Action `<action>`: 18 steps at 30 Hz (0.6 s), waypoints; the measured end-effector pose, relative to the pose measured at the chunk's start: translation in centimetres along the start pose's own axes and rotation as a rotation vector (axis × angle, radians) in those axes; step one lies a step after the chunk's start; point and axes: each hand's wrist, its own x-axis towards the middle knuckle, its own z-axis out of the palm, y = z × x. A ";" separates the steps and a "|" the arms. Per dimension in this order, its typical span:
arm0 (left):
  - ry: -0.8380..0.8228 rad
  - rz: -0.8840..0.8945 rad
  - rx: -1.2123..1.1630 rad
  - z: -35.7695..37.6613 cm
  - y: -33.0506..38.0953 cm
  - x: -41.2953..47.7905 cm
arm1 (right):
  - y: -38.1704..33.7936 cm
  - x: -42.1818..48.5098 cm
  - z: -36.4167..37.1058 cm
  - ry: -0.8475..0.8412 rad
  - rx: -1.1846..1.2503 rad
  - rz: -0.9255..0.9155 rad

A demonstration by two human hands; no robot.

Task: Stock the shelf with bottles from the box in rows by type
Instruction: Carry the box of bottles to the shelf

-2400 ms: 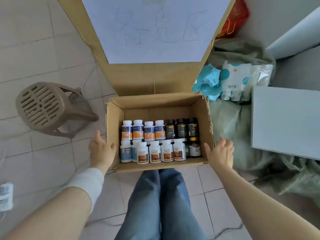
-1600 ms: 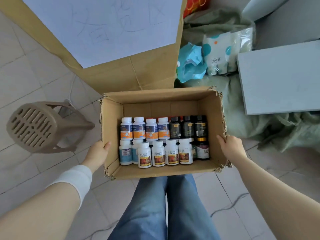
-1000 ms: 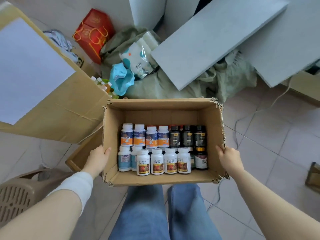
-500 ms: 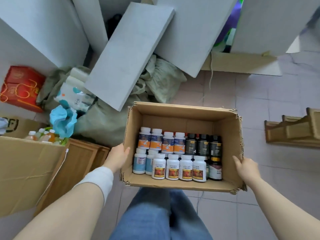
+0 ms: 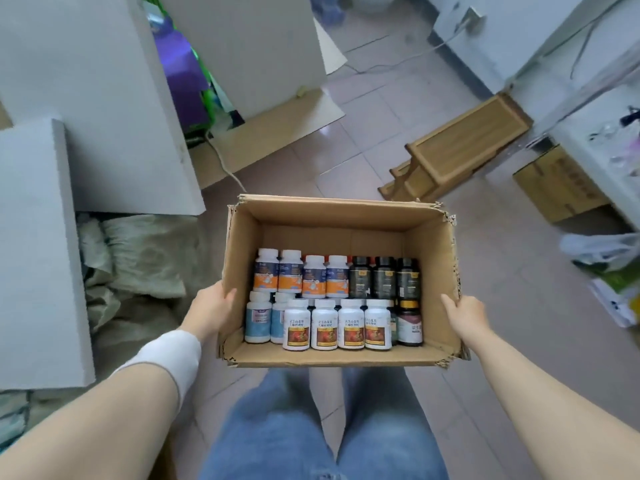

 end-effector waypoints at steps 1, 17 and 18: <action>-0.003 0.015 0.011 0.2 2.2 0.8 | 0.7 1.1 -0.9 0.004 0.016 0.021; -0.037 0.067 0.154 9.0 35.5 10.9 | 8.6 26.3 -18.9 -0.035 0.067 0.091; -0.033 0.065 0.153 9.4 36.7 11.5 | 8.6 27.8 -19.9 -0.034 0.057 0.085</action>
